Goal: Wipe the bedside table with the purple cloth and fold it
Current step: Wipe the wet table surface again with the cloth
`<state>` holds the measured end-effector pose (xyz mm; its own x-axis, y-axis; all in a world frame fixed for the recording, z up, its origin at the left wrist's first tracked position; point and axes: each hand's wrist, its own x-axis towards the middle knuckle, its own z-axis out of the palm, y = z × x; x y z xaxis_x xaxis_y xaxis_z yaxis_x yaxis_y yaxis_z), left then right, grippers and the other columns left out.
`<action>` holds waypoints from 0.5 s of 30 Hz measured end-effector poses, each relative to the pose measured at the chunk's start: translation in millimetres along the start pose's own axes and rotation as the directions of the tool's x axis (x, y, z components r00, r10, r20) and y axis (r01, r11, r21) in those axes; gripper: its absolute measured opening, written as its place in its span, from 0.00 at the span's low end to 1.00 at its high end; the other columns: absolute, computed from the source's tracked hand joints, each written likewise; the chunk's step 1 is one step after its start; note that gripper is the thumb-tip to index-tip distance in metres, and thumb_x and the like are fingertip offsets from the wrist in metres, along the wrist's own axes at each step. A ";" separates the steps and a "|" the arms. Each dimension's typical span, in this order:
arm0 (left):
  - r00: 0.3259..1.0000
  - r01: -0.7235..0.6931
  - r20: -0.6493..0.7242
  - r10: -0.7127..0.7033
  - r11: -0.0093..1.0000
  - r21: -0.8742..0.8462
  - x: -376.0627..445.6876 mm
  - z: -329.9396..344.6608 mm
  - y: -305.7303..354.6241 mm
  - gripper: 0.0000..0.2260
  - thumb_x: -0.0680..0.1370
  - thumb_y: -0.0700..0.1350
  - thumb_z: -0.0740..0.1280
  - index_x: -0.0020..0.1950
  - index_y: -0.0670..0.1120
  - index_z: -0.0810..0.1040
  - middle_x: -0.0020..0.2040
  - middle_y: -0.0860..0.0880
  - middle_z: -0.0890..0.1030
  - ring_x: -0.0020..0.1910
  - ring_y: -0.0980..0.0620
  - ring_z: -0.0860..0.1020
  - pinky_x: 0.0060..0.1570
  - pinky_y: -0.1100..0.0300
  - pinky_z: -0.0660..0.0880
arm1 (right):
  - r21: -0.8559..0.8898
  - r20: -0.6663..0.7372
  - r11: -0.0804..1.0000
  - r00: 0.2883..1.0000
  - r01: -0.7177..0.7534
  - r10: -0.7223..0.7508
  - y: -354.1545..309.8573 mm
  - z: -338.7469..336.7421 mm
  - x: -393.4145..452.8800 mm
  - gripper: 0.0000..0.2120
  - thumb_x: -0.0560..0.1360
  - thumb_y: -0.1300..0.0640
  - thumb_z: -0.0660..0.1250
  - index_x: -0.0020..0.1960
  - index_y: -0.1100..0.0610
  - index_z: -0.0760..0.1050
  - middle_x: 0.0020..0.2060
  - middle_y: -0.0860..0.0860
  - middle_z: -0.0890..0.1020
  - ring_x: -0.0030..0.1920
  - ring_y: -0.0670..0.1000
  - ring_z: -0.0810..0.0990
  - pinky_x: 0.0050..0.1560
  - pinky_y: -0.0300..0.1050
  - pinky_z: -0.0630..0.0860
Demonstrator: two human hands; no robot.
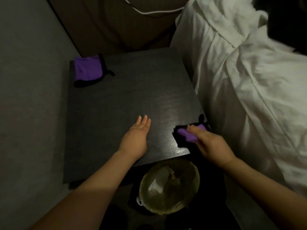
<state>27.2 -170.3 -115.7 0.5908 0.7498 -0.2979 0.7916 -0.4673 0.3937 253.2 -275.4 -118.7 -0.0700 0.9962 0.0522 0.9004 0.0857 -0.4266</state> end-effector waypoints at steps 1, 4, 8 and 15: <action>1.000 0.000 -0.004 0.000 1.000 0.002 -0.3 0.6 0.3 0.34 0.73 0.31 0.56 0.75 0.46 0.46 0.78 0.48 0.46 0.77 0.51 0.44 0.73 0.63 0.48 | 0.062 -0.080 0.997 0.995 -0.049 0.053 0.9 -3.8 9.1 0.21 0.72 0.55 0.62 0.63 0.60 0.71 0.58 0.59 0.78 0.56 0.58 0.79 0.58 0.49 0.72; 1.000 -0.001 -0.013 0.001 1.000 0.012 -0.5 1.4 1.2 0.34 0.73 0.32 0.56 0.75 0.46 0.46 0.78 0.48 0.45 0.77 0.51 0.44 0.73 0.62 0.47 | 0.168 -0.238 0.971 0.950 -0.168 0.205 5.1 -19.7 48.7 0.20 0.74 0.62 0.65 0.65 0.62 0.69 0.63 0.60 0.74 0.62 0.58 0.74 0.64 0.47 0.65; 1.000 0.008 -0.015 -0.008 1.000 0.017 -0.4 1.4 0.3 0.34 0.73 0.32 0.56 0.75 0.46 0.46 0.78 0.49 0.45 0.77 0.51 0.44 0.73 0.61 0.48 | 0.118 -0.086 0.960 0.960 -0.255 0.265 19.2 -22.6 91.8 0.22 0.75 0.62 0.64 0.68 0.61 0.65 0.68 0.59 0.67 0.67 0.57 0.67 0.67 0.44 0.60; 1.000 0.010 -0.003 -0.010 1.000 -0.013 0.0 4.2 -2.7 0.35 0.73 0.31 0.56 0.75 0.46 0.46 0.78 0.48 0.45 0.77 0.51 0.44 0.73 0.62 0.46 | 0.089 -0.039 0.965 0.967 -0.248 0.252 19.1 23.5 38.6 0.22 0.71 0.71 0.65 0.64 0.63 0.70 0.66 0.62 0.68 0.68 0.61 0.65 0.67 0.47 0.58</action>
<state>25.8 -171.1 -120.5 0.5820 0.7560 -0.2996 0.7957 -0.4534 0.4017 257.6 -235.0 -146.0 0.1760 0.9841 -0.0222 0.8474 -0.1630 -0.5053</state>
